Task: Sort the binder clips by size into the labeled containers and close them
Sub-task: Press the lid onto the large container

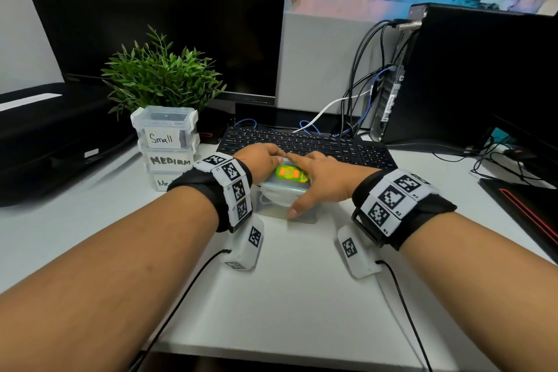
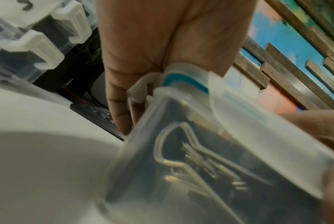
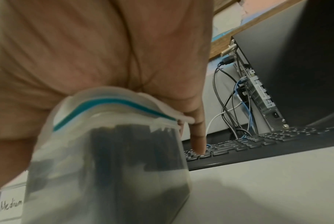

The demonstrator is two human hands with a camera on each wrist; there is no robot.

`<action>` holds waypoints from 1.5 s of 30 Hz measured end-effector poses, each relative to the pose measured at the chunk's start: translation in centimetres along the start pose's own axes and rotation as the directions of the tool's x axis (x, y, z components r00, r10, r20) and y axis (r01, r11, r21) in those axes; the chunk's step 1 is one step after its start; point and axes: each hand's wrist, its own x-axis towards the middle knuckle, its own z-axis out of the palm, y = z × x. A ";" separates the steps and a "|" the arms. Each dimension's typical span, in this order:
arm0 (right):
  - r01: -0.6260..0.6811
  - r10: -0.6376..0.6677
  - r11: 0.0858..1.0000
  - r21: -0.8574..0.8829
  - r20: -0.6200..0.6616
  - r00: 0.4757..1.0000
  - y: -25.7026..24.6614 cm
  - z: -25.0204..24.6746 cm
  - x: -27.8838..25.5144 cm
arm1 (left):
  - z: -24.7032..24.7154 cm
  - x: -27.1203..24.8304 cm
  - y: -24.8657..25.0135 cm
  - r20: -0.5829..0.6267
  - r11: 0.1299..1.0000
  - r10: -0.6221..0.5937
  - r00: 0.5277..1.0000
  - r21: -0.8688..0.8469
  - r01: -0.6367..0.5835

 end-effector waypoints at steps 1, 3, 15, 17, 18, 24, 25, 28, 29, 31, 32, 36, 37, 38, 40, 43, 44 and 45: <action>0.004 -0.004 1.000 0.001 0.008 1.000 0.1 0.0 0.1 | 0.0 0.0 -0.1 0.002 1.000 0.007 1.000 -0.013 -0.007; 0.013 -0.013 1.000 0.005 0.016 1.000 0.3 -0.1 0.3 | 0.0 0.0 -0.2 0.008 0.999 0.017 1.000 -0.032 -0.017; 0.008 -0.014 0.996 0.087 0.074 0.997 0.8 -0.2 0.7 | -0.1 0.2 -0.8 0.010 0.994 0.040 0.999 -0.101 -0.039; -0.012 0.006 0.996 0.089 0.071 0.997 0.7 0.0 0.7 | -0.2 0.3 -0.5 0.019 0.996 0.037 0.999 -0.087 -0.035; -0.019 0.012 0.996 0.092 0.067 0.998 0.6 0.0 0.8 | -0.3 0.3 -0.5 0.024 0.996 0.035 0.999 -0.087 -0.033; -0.050 0.044 0.996 0.074 0.072 0.996 0.9 0.1 0.6 | -0.2 0.1 0.7 0.065 1.000 0.026 0.998 0.004 -0.026; -0.054 0.049 0.997 0.062 0.078 0.996 0.8 0.1 0.5 | 0.1 0.0 0.9 0.065 0.999 0.017 0.998 0.040 -0.020; -0.066 0.064 0.997 0.031 0.072 0.995 0.5 0.3 0.3 | 0.5 -0.2 1.5 0.048 0.991 0.000 0.999 0.134 -0.007; -0.072 0.070 0.997 0.024 0.068 0.995 0.4 0.3 0.3 | 0.5 -0.3 1.5 0.042 0.988 -0.001 0.999 0.154 -0.006; -0.082 0.080 0.996 0.022 0.078 0.994 0.3 0.2 0.2 | 0.2 -0.6 1.6 0.059 0.979 -0.003 0.998 0.204 -0.009; -0.085 0.082 0.996 0.027 0.086 0.993 0.2 0.3 0.1 | 0.0 -0.8 1.7 0.090 0.973 -0.009 0.996 0.229 -0.012; -0.091 0.088 0.995 0.041 0.087 0.992 -0.1 0.3 0.2 | -0.9 -1.1 2.2 0.219 0.927 -0.031 0.975 0.372 -0.054; -0.090 0.086 0.995 0.045 0.084 0.993 -0.1 0.3 0.3 | -1.2 -1.1 2.2 0.222 0.908 -0.041 0.974 0.414 -0.056; -0.088 0.084 0.995 0.047 0.083 0.993 -0.1 0.3 0.3 | -1.4 -1.0 2.3 0.217 0.895 -0.049 0.975 0.443 -0.053; -0.084 0.080 0.995 0.046 0.082 0.993 -0.1 0.3 0.4 | -1.4 -0.6 2.0 0.218 0.887 -0.061 0.974 0.459 -0.047; -0.079 0.077 0.996 0.027 0.068 0.995 -0.1 0.3 0.5 | -1.1 -0.1 1.4 0.219 0.923 -0.022 0.975 0.378 -0.064; -0.077 0.076 0.997 0.019 0.065 0.995 -0.1 0.3 0.6 | -1.0 -0.1 1.2 0.225 0.936 -0.024 0.974 0.347 -0.057; -0.077 0.076 0.997 0.008 0.060 0.995 -0.1 0.3 0.6 | -0.9 -0.1 1.1 0.232 0.946 -0.026 0.972 0.319 -0.051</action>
